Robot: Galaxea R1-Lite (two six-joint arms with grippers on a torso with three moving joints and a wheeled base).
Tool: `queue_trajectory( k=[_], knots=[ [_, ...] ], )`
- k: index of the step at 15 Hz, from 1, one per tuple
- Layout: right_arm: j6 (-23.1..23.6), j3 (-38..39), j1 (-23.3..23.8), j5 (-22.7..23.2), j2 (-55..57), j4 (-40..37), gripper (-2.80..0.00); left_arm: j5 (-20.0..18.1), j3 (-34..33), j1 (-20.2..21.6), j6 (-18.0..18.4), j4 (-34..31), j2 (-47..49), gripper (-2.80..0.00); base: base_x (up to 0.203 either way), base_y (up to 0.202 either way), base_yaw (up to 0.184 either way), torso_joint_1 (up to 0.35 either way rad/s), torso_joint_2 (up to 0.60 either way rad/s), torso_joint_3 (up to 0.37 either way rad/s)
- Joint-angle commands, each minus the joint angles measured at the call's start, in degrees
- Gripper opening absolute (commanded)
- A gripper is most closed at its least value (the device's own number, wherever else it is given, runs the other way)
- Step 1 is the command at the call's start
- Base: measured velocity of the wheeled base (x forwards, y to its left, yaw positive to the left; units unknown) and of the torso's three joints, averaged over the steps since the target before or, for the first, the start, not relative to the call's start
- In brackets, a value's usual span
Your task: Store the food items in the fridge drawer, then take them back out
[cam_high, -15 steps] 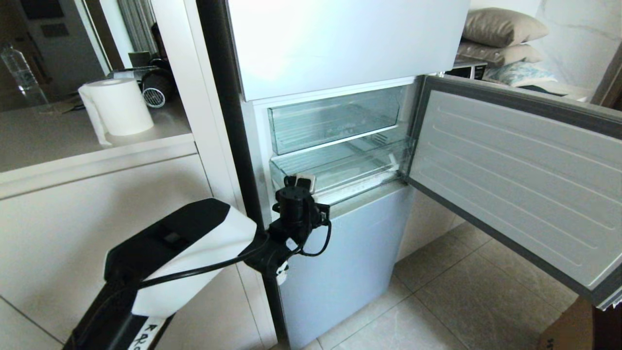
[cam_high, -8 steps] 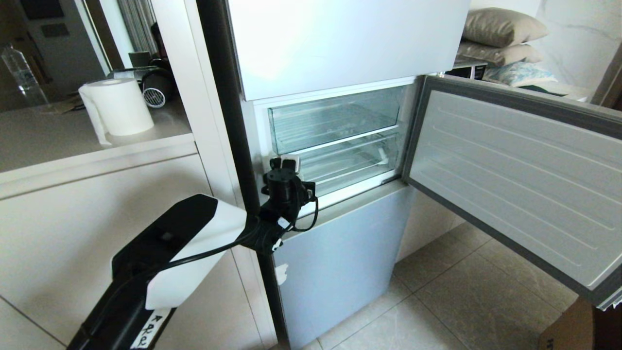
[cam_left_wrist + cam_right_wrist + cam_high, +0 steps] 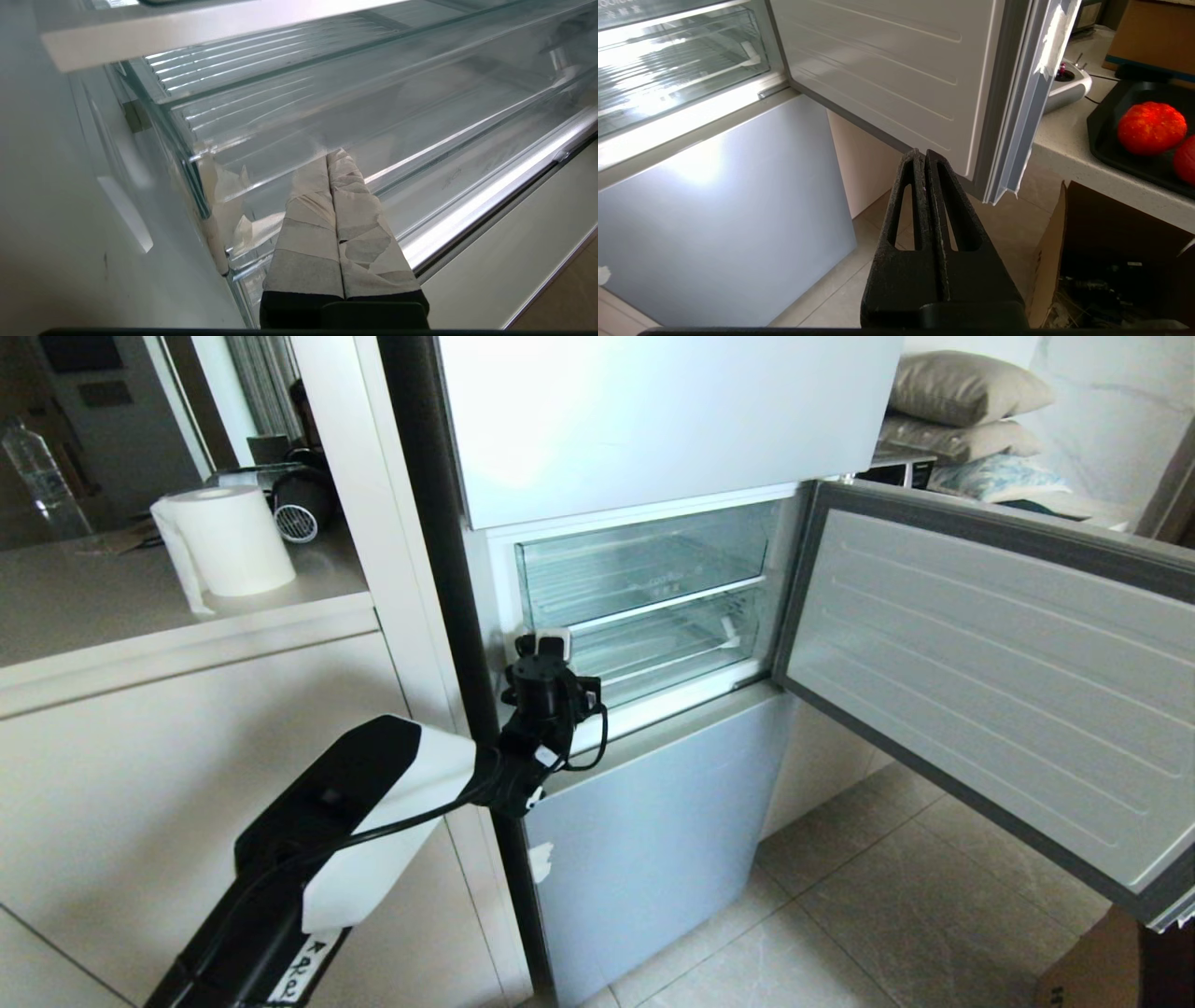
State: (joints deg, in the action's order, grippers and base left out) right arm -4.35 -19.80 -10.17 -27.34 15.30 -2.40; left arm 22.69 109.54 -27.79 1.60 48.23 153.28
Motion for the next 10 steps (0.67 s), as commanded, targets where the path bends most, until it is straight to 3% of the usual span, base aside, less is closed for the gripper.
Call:
queue_trajectory(
  k=[1,5,10],
  knots=[
    [-0.04,0.46,-0.03,-0.17,0.35,-0.06,-2.80,-0.02,-4.09,-0.90,-0.01,1.25,-3.46,-2.80,0.000,0.000,0.000,0.000,0.00,0.000],
    [-0.22,0.46,-0.03,-0.35,0.35,0.03,-2.80,-0.03,-10.81,-1.89,0.24,3.14,-6.50,-2.80,0.000,0.000,0.000,0.000,0.00,0.000],
    [-0.39,0.71,-0.03,-0.52,0.35,0.11,-2.80,1.22,-5.13,-1.29,0.42,-0.86,-1.78,-2.80,0.000,0.000,0.000,0.000,0.00,0.000]
  ],
)
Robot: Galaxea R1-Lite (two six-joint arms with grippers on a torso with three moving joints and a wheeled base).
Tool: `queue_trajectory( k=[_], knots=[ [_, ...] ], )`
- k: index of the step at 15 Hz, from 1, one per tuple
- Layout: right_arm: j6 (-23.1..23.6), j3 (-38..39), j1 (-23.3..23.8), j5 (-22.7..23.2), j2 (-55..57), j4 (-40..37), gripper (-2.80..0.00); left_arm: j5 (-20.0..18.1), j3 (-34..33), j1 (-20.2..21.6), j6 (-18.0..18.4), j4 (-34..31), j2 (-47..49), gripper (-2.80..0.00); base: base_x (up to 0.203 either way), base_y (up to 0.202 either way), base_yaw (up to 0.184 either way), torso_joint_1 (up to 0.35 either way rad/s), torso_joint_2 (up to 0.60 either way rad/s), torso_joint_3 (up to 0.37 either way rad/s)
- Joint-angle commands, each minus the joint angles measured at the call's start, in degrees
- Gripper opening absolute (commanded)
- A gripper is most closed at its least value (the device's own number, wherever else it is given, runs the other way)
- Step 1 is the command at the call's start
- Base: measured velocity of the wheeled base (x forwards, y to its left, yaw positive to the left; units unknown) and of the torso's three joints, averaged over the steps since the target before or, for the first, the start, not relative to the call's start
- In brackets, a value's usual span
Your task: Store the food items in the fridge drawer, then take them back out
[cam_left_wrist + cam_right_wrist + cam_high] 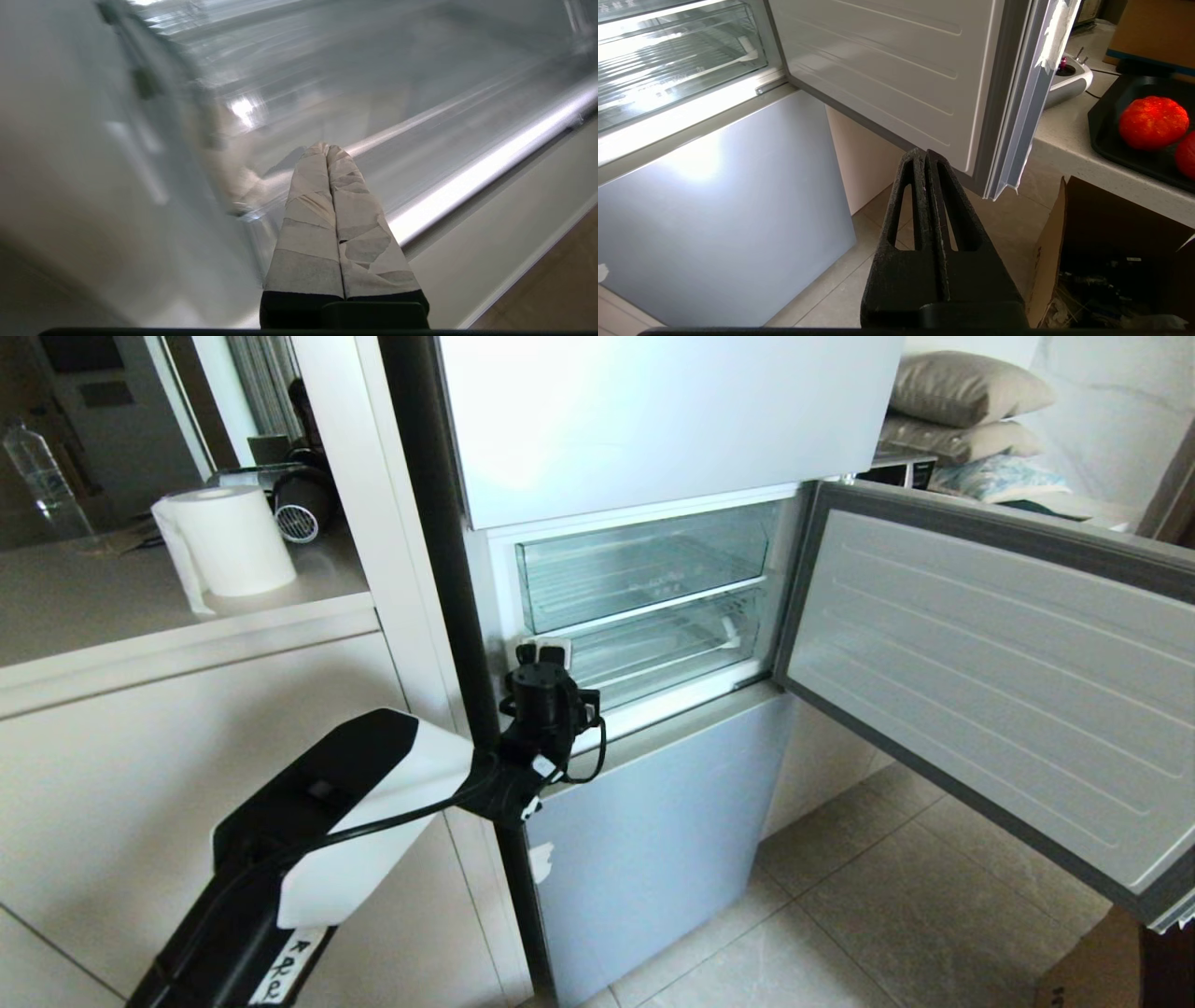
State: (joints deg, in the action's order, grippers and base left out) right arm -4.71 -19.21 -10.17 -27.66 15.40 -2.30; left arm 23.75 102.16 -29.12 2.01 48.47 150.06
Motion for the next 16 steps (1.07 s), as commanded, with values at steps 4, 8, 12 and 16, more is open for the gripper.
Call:
queue_trajectory(
  k=[4,8,12,16],
  knots=[
    [-0.48,0.77,-0.03,-0.73,0.25,0.19,-2.80,1.18,8.67,0.47,0.10,-5.63,5.42,-2.80,0.000,0.000,0.000,0.000,0.00,0.000],
    [-1.18,1.35,-0.03,-0.82,0.25,0.28,-2.80,2.53,8.58,1.00,0.11,-4.67,5.53,-2.80,0.000,0.000,0.000,0.000,0.00,0.000],
    [-2.15,2.25,-0.03,-1.61,0.25,0.28,-2.80,4.37,7.34,0.28,0.28,0.76,4.46,-2.80,0.000,0.000,0.000,0.000,0.00,0.000],
    [-2.32,2.33,-0.03,-1.52,0.25,0.28,-2.80,3.96,-0.49,-2.34,0.11,3.38,-2.68,-2.80,0.000,0.000,0.000,0.000,0.00,0.000]
  ],
)
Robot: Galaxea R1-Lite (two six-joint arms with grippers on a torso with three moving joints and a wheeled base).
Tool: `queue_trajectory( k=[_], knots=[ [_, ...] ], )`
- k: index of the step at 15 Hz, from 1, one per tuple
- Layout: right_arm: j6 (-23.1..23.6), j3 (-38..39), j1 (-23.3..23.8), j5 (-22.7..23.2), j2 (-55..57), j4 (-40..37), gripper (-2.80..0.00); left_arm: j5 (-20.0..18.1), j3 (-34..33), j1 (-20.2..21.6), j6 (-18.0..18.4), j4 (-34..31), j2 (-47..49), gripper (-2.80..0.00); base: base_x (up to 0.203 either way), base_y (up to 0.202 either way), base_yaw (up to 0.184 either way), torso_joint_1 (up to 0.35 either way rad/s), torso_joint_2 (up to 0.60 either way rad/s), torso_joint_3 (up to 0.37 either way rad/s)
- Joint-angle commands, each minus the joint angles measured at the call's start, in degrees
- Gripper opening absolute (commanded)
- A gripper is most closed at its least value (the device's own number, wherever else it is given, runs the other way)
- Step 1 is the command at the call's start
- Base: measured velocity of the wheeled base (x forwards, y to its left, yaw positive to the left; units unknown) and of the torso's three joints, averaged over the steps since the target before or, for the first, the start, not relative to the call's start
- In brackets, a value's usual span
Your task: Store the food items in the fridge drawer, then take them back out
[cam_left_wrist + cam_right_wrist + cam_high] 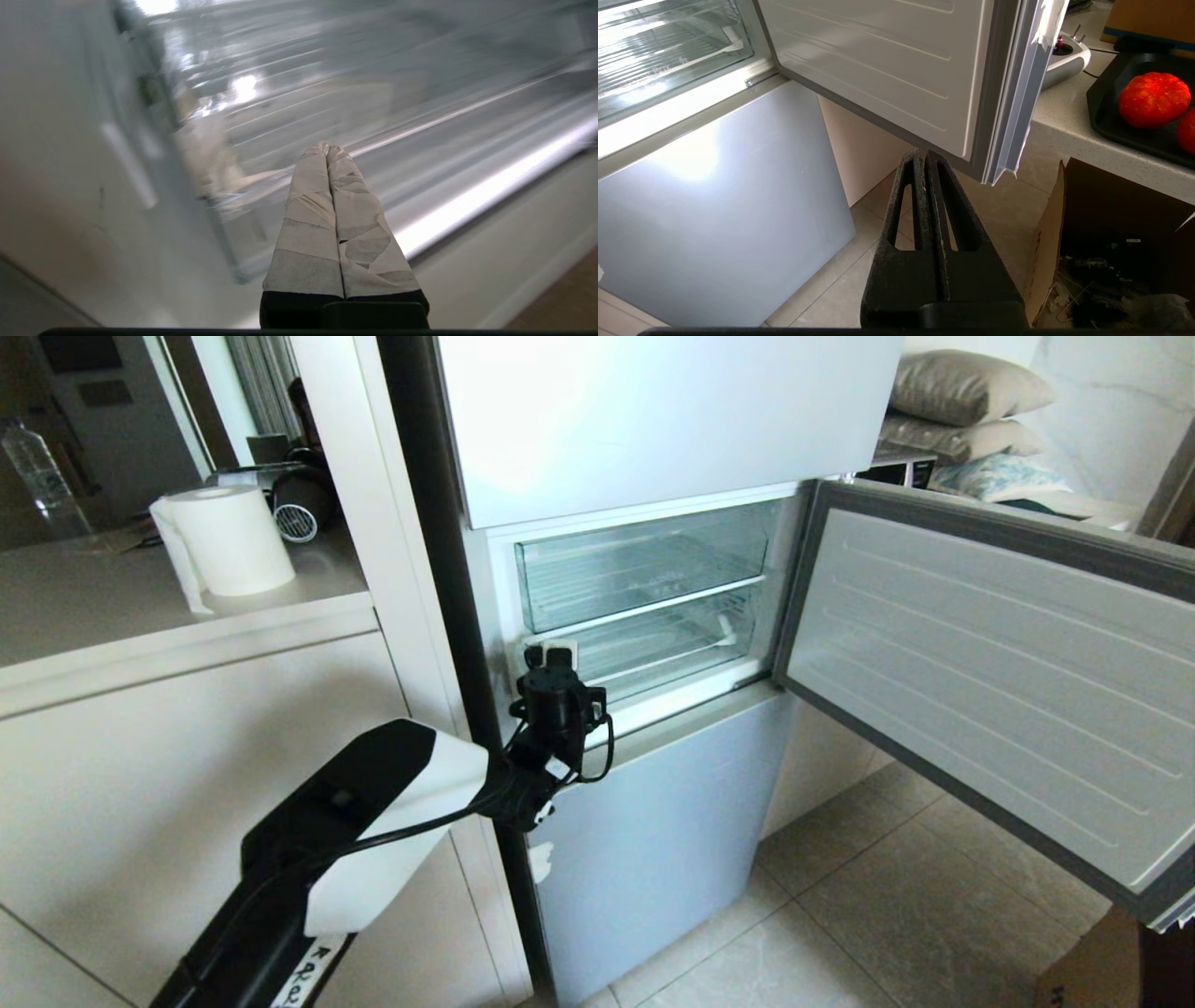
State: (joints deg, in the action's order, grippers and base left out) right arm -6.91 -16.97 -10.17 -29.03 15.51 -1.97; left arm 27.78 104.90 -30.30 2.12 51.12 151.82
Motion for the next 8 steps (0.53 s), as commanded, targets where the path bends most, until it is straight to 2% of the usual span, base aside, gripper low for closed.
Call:
queue_trajectory(
  k=[1,5,8],
  knots=[
    [-0.12,0.36,-0.03,-0.07,0.14,-0.05,-2.80,-0.23,-6.44,-2.03,-0.01,1.31,-7.64,-2.80,0.000,0.000,0.000,0.000,0.00,0.000],
    [-0.03,1.29,-0.03,0.20,0.14,-0.05,-2.80,-1.62,-25.66,-5.94,0.37,4.00,-24.30,-2.80,0.000,0.000,0.000,0.000,0.00,0.000],
    [0.06,1.60,-0.03,0.20,0.14,-0.13,-2.80,-3.43,-40.09,-7.79,1.41,5.04,-42.33,-2.80,0.000,0.000,0.000,0.000,0.00,0.000]
  ],
)
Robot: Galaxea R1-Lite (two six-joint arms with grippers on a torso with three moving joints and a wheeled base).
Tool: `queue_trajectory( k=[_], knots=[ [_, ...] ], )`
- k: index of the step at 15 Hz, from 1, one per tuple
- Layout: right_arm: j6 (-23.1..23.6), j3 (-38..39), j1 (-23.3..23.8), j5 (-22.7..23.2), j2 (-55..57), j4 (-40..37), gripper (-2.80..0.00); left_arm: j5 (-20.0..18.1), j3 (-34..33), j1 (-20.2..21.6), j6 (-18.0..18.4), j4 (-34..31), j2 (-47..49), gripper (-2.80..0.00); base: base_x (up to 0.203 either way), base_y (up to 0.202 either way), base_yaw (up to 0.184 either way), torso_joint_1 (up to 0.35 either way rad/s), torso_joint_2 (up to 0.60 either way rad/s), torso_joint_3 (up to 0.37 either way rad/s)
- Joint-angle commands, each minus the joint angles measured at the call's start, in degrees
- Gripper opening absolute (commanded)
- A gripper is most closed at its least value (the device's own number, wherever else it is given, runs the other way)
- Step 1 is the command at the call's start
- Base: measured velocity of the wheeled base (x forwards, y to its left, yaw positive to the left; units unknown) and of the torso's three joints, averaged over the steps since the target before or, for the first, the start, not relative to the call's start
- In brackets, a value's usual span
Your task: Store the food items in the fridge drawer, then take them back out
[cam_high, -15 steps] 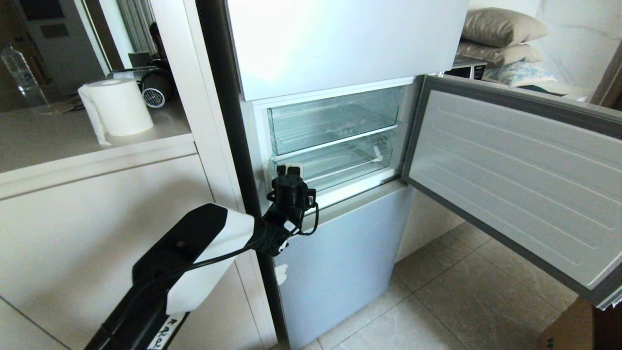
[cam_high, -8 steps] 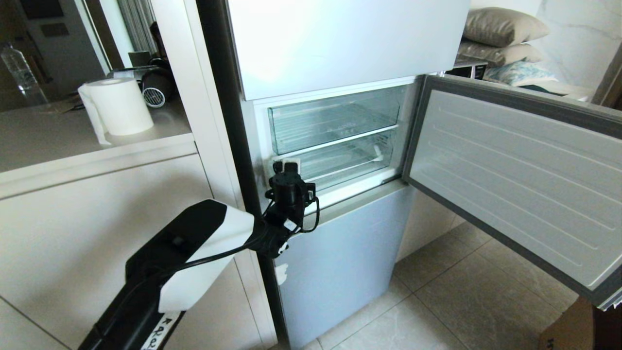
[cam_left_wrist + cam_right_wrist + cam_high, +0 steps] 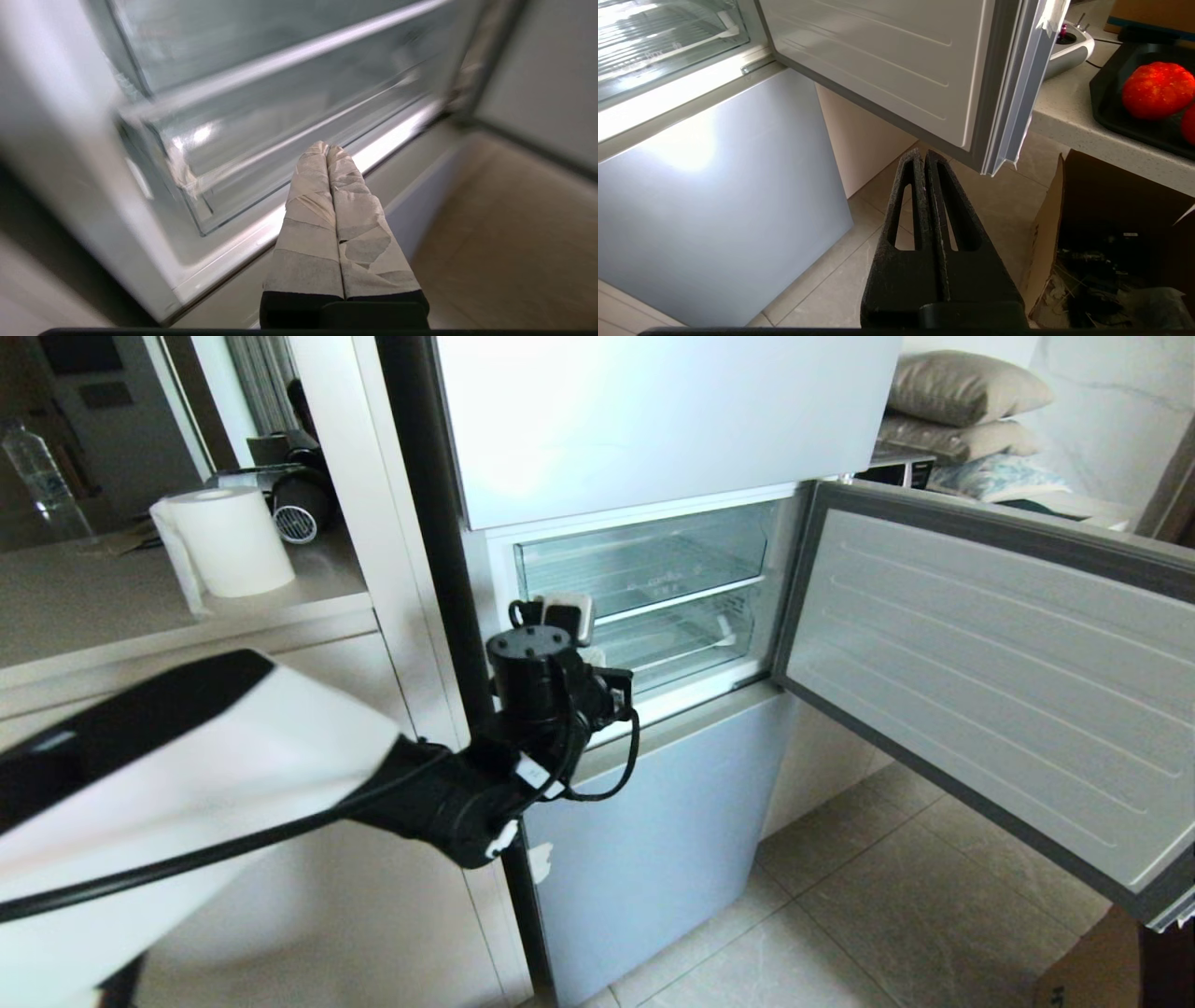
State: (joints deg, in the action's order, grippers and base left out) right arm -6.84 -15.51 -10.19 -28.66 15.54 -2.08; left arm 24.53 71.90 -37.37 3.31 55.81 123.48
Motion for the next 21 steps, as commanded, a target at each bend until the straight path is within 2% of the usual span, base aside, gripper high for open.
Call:
queue_trajectory(
  k=[1,3,5,7,8,10,11,12,14,16,17,19,21],
  knots=[
    [-0.02,0.33,0.00,-0.14,0.10,-0.02,-2.80,-0.59,-11.55,-0.65,0.61,0.42,-20.09,-2.80,0.000,0.000,0.000,0.000,0.00,0.000],
    [-0.23,1.61,0.00,0.06,0.10,0.06,-2.80,-2.04,-20.24,1.81,1.45,0.19,-33.15,-2.80,0.000,0.000,0.000,0.000,0.00,0.000],
    [-1.55,3.83,0.00,0.17,0.10,0.22,-2.80,-4.90,-26.31,8.05,2.24,-1.14,-46.05,-2.80,0.000,0.000,0.000,0.000,0.00,0.000],
    [-2.83,4.96,0.00,0.18,0.10,0.24,-2.80,-7.85,-31.08,14.51,2.86,-5.64,-60.30,-2.80,0.000,0.000,0.000,0.000,0.00,0.000],
    [-2.67,4.71,0.00,0.18,0.10,0.24,-2.80,-8.94,-33.22,17.03,3.43,-9.77,-67.71,-2.80,0.000,0.000,0.000,0.000,0.00,0.000],
    [-2.22,5.04,0.00,1.48,0.10,0.15,-2.80,-10.58,-37.29,22.54,4.46,-22.60,-84.71,-2.80,0.000,0.000,0.000,0.000,0.00,0.000],
    [-2.27,5.23,0.00,3.37,0.10,0.15,-2.80,-11.49,-39.92,25.64,4.84,-29.40,-92.07,-2.80,0.000,0.000,0.000,0.000,0.00,0.000],
    [-2.19,6.24,0.00,7.38,0.10,0.15,-2.80,-12.97,-43.96,28.60,5.22,-36.77,-99.64,-2.80,0.000,0.000,0.000,0.000,0.00,0.000],
    [-2.08,9.52,0.00,14.41,0.10,0.15,-2.80,-16.32,-55.89,32.38,5.68,-46.51,-108.34,-2.80,0.000,0.000,0.000,0.000,0.00,0.000],
    [-1.84,11.75,0.00,19.70,0.10,0.23,-2.80,-20.59,-66.69,34.54,5.95,-52.20,-110.64,-2.80,0.000,0.000,0.000,0.000,0.00,0.000],
    [-1.68,11.82,0.00,20.76,0.10,0.23,-2.80,-22.57,-70.00,35.29,5.55,-54.11,-110.90,-2.80,0.000,0.000,0.000,0.000,0.00,0.000],
    [-1.24,11.91,0.00,21.10,0.10,-0.02,-2.80,-24.80,-70.30,38.51,3.69,-60.73,-113.24,-2.80,0.000,0.000,0.000,0.000,0.00,0.000],
    [-1.16,12.43,0.00,21.32,0.10,-0.02,-2.80,-25.51,-70.04,38.05,3.42,-61.11,-119.02,-2.80,0.000,0.000,0.000,0.000,0.00,0.000]
  ],
)
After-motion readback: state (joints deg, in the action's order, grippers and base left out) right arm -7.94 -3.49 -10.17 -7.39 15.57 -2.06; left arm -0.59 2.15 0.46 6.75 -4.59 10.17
